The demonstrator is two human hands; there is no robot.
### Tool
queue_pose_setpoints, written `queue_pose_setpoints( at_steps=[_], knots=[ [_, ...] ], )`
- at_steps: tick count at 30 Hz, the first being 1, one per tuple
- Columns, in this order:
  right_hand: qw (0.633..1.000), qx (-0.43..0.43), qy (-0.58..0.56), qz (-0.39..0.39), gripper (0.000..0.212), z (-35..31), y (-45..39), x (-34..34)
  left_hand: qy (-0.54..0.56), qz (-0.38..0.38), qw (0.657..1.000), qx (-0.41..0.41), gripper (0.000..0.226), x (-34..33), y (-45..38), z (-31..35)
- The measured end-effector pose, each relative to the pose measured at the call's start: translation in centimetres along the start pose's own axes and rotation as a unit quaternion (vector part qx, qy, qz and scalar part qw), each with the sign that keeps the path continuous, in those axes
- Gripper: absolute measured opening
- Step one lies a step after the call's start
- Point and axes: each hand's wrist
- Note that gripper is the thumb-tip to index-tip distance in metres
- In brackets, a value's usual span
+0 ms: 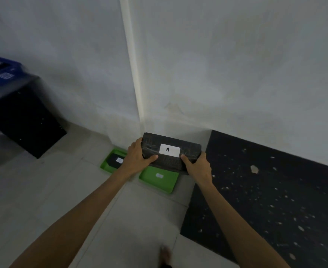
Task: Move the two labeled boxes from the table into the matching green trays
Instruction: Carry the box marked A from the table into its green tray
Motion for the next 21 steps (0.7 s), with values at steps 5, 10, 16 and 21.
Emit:
queue_pose_setpoints(
  at_steps=[5,10,16,21],
  knots=[
    [0.999,-0.04,0.001,0.001,0.074,1.5,-5.8,-8.0,-0.003,-0.028,0.999,0.037,0.086,-1.4,-7.0,-6.6],
    [0.993,-0.118,0.027,-0.003,0.077,5.2,-13.3,-17.0,-0.012,-0.043,0.997,0.062,0.072,-4.9,-15.5,-14.4],
    [0.979,-0.2,0.024,0.02,0.083,12.3,-22.5,-26.7,-0.008,-0.103,0.993,0.052,0.078,-13.6,-25.6,-24.6],
    [0.972,-0.233,0.006,0.036,0.071,22.1,-31.3,-33.9,-0.01,-0.129,0.991,0.042,0.081,-24.1,-34.0,-33.6]
  ],
)
Point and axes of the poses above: each hand's wrist, its own y-axis away from the middle knuckle, its own x-axis out of the back of the hand, z = x × y, and after that the axes turned 8 degrees about -y, right-handed
